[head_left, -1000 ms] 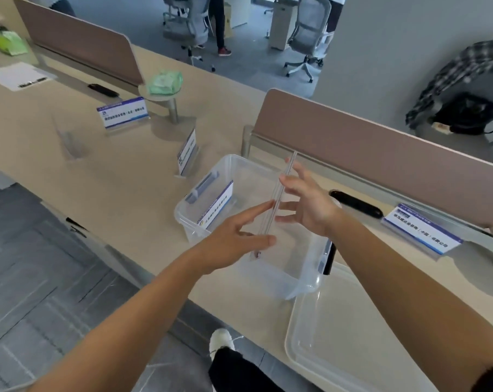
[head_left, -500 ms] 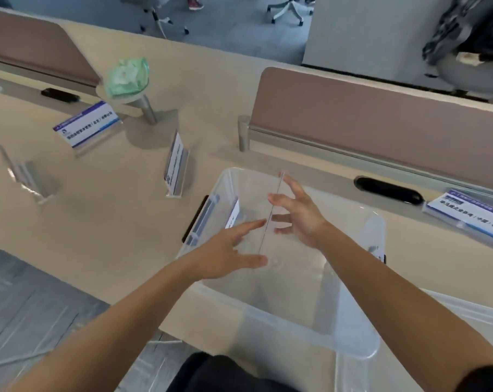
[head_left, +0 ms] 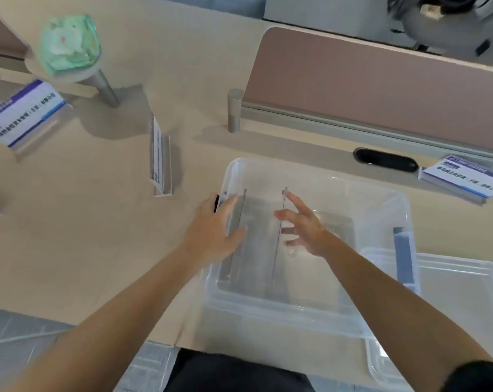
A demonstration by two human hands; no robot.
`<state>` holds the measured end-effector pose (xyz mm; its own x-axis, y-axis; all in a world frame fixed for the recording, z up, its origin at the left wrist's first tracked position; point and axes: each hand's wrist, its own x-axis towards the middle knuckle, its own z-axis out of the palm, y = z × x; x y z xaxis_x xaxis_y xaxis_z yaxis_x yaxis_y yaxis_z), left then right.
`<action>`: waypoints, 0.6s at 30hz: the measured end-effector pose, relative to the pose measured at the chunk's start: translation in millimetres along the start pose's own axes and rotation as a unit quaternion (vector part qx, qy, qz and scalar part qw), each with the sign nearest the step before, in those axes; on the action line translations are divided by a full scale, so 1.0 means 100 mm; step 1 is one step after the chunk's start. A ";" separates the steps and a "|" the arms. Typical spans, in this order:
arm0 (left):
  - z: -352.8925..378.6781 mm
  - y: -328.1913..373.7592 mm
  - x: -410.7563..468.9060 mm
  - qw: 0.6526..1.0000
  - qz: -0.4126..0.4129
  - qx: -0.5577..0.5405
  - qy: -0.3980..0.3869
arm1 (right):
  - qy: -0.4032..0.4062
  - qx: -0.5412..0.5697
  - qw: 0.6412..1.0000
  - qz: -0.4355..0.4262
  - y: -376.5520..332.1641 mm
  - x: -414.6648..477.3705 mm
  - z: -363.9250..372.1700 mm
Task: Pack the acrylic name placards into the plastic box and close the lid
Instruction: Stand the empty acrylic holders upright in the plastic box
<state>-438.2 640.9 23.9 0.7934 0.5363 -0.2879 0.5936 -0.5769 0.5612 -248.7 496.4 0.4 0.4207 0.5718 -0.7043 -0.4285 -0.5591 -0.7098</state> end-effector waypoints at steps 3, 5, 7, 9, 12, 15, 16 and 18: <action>0.07 -0.06 0.01 0.995 -0.007 -0.095 0.010 | 0.012 -0.005 1.000 0.013 0.06 0.10 0.03; 0.08 -0.04 0.00 0.995 -0.005 -0.098 0.023 | 0.021 -0.002 1.000 0.015 0.10 0.16 0.06; 0.07 -0.03 0.01 0.994 0.002 -0.101 0.037 | 0.031 -0.004 0.999 0.011 0.14 0.20 0.08; 0.06 -0.03 0.02 0.993 0.004 -0.108 0.037 | 0.027 -0.014 1.000 0.005 0.16 0.23 0.08; 0.07 -0.01 0.03 0.994 0.005 -0.105 0.036 | 0.032 -0.043 0.999 -0.010 0.16 0.27 0.06; 0.05 0.03 0.01 0.995 0.001 -0.096 0.036 | 0.047 -0.040 0.998 -0.019 0.18 0.28 -0.01; 0.04 0.04 0.01 0.995 -0.001 -0.095 0.037 | 0.040 -0.038 0.998 -0.017 0.20 0.27 -0.04; 0.03 0.05 0.00 0.995 -0.003 -0.098 0.035 | 0.020 -0.040 0.999 -0.002 0.23 0.22 -0.07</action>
<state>-434.9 636.5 24.3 0.7738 0.5860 -0.2406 0.5557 -0.4457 0.7019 -243.8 492.4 -31.2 0.4548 0.5496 -0.7008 -0.3618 -0.6050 -0.7093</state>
